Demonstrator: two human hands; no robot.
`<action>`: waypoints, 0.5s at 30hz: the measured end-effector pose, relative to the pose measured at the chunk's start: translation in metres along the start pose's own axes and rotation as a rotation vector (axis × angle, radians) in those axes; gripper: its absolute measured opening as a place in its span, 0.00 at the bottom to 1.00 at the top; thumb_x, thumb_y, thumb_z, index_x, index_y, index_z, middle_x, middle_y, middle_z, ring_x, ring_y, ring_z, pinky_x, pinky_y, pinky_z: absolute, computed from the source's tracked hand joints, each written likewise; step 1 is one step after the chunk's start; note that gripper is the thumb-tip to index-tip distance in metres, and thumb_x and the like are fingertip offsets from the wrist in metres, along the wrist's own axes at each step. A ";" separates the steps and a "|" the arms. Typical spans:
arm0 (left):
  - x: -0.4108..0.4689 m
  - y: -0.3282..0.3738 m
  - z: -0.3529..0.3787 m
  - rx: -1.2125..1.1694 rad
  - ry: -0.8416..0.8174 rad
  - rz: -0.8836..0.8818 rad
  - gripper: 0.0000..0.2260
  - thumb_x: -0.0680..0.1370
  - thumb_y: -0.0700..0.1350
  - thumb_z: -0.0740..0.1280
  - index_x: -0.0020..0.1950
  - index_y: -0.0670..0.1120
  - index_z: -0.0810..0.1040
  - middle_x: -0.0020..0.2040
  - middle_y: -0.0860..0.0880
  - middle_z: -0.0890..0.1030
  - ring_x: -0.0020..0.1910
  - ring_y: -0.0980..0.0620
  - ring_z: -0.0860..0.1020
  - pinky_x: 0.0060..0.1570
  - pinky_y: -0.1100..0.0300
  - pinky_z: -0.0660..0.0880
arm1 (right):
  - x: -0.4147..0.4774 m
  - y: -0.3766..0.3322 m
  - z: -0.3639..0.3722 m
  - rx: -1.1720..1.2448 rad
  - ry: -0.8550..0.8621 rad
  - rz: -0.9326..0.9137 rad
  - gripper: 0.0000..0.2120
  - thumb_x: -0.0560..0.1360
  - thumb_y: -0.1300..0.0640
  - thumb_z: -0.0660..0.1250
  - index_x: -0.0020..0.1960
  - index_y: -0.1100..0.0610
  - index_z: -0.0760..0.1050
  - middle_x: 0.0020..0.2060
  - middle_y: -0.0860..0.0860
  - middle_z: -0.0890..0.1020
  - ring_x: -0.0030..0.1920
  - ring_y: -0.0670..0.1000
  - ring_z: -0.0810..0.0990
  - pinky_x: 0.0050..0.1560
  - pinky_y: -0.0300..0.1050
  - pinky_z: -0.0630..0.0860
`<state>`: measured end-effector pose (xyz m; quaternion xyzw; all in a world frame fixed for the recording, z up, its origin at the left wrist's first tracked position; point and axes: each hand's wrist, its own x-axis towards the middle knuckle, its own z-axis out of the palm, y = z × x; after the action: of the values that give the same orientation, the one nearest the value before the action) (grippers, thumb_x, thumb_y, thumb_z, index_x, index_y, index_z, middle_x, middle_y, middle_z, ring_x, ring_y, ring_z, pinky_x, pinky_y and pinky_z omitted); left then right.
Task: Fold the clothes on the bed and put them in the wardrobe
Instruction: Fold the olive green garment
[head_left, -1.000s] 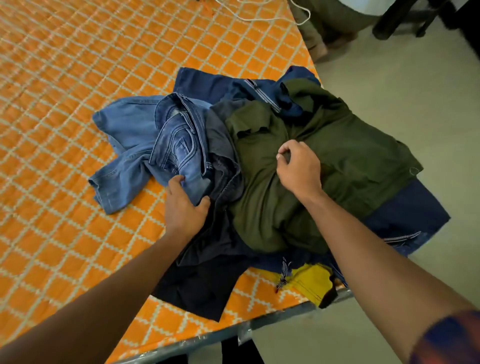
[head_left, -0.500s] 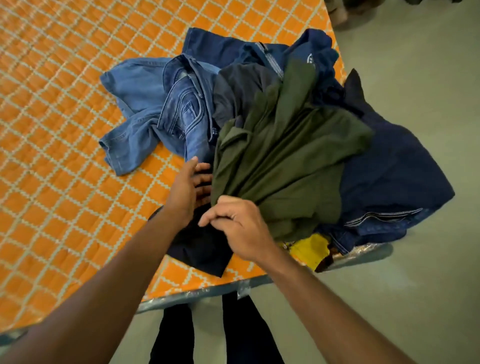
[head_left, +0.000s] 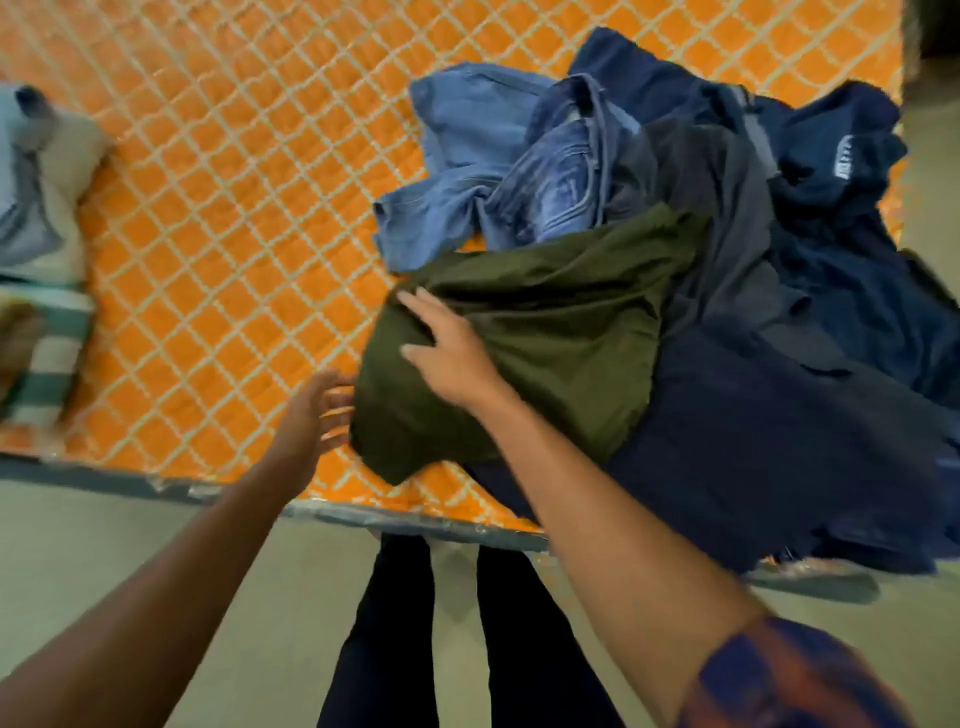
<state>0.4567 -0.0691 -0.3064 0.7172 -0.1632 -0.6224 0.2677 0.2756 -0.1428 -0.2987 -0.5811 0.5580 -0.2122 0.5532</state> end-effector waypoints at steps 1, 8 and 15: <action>-0.004 -0.009 0.004 0.091 -0.060 0.043 0.20 0.71 0.61 0.68 0.59 0.52 0.78 0.53 0.49 0.81 0.49 0.53 0.80 0.43 0.56 0.73 | -0.008 0.017 -0.005 -0.117 0.008 -0.016 0.27 0.73 0.67 0.71 0.71 0.60 0.75 0.75 0.59 0.70 0.76 0.57 0.67 0.77 0.43 0.57; -0.008 -0.055 0.025 0.763 -0.022 0.500 0.47 0.64 0.58 0.79 0.78 0.51 0.61 0.70 0.45 0.70 0.68 0.46 0.71 0.62 0.47 0.74 | -0.099 0.069 -0.019 -0.927 -0.131 -0.304 0.35 0.66 0.46 0.76 0.72 0.44 0.73 0.79 0.52 0.62 0.79 0.57 0.60 0.76 0.59 0.61; -0.003 -0.088 0.051 1.334 0.106 0.514 0.47 0.73 0.57 0.71 0.81 0.59 0.42 0.79 0.40 0.54 0.77 0.38 0.56 0.63 0.38 0.68 | -0.082 0.080 -0.026 -1.111 -0.062 -0.286 0.32 0.70 0.48 0.72 0.73 0.40 0.69 0.79 0.52 0.62 0.74 0.56 0.65 0.66 0.58 0.68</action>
<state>0.3970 -0.0061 -0.3597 0.6963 -0.6593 -0.2714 -0.0824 0.1968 -0.0618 -0.3306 -0.8602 0.4850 0.0574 0.1468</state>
